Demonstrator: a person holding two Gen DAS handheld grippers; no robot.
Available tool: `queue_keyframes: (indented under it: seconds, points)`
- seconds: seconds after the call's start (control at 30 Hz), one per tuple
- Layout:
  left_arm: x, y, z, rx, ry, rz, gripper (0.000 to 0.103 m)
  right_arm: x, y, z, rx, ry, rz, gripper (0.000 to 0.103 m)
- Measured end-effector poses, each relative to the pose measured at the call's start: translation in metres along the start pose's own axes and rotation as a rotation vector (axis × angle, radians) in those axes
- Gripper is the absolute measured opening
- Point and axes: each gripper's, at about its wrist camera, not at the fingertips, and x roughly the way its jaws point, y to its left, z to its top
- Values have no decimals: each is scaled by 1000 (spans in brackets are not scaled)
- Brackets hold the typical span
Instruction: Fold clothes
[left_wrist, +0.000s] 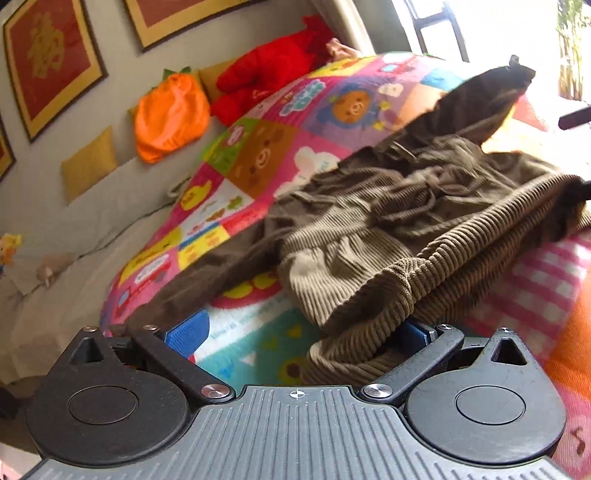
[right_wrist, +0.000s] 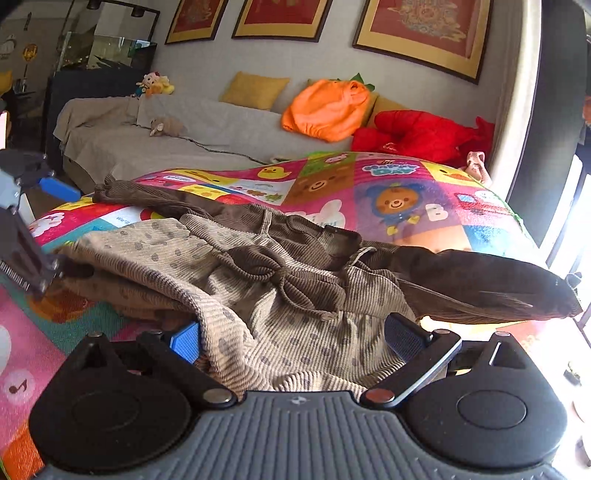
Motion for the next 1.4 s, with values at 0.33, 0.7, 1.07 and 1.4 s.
queue_keyframes:
  seconds: [0.33,0.7,1.07,1.4]
  points:
    - [21,50,27,-179,-16,153,103,-1,38,-44,-168,94,-29,99]
    - [-49,17,-11,-90,-30,-322,103,23,-66,-23,58,113,-297,99]
    - [-3,-69,-19,252,-28,-97,103,-6,-72,-18,148,88,-196,99]
    - [39,1,55,45,-92,129,103,-42,-73,-46,99,102,-170,101]
